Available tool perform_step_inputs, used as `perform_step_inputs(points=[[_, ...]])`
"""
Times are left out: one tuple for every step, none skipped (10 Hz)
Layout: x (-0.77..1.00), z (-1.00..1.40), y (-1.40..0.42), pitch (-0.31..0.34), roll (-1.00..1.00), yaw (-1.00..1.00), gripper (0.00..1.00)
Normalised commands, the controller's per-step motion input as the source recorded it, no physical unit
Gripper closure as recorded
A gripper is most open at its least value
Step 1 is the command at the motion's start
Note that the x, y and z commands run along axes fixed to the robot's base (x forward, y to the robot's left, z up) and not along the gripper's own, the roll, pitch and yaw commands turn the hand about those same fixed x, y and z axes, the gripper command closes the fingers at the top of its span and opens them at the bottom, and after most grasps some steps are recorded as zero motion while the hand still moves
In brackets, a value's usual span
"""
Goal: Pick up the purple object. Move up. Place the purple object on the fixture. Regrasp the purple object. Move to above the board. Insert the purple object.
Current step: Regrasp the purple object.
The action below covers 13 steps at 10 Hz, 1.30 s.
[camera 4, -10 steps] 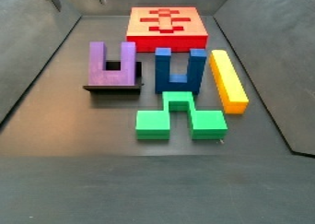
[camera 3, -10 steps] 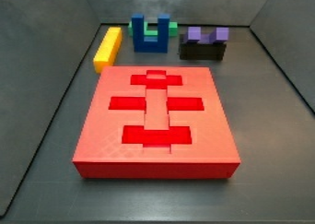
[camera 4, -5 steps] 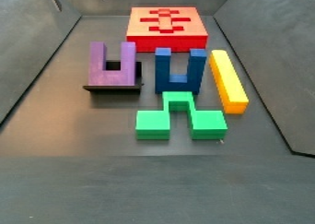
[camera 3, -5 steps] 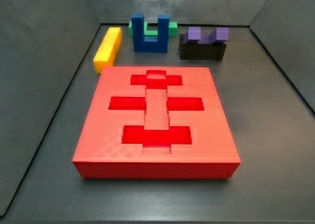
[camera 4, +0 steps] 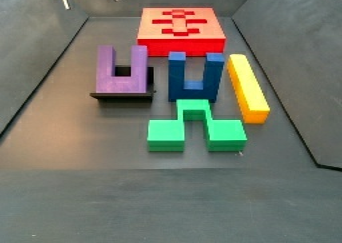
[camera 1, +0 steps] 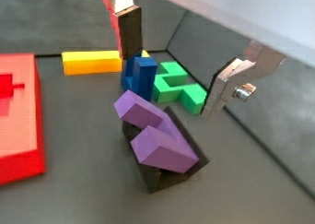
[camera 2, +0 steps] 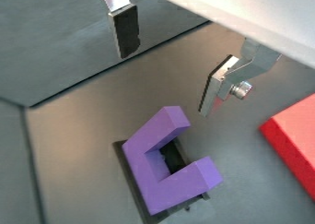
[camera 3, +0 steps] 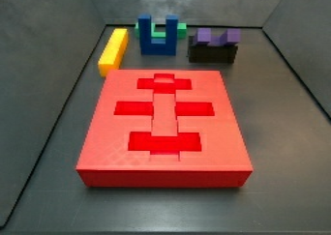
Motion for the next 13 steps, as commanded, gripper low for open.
perform_step_inputs(points=[[0.15,-0.22,-0.46,0.0,0.77,0.22,0.0],[0.15,-0.3,-0.49,-0.06,0.74,0.15,0.0],[0.2,-0.28,-0.46,0.0,0.83,0.03,0.0],[0.21,-0.31,-0.47,0.0,0.84,0.0,0.0],[0.18,-0.31,-0.43,0.0,0.79,-0.23,0.0],[0.19,-0.27,-0.38,0.051,0.83,-0.38,0.0],[0.17,-0.21,-0.26,0.151,0.81,-0.47,0.0],[0.14,-0.15,-0.18,0.211,0.75,-0.51,0.0],[0.12,-0.08,-0.1,0.277,0.7,-0.52,0.0],[0.16,0.0,-0.07,0.311,0.61,-0.51,0.0],[0.31,0.0,-0.06,0.311,0.36,-0.46,0.0],[0.46,0.06,0.0,0.331,0.09,-0.42,0.0],[0.44,0.0,0.02,0.266,0.05,-0.35,0.0]])
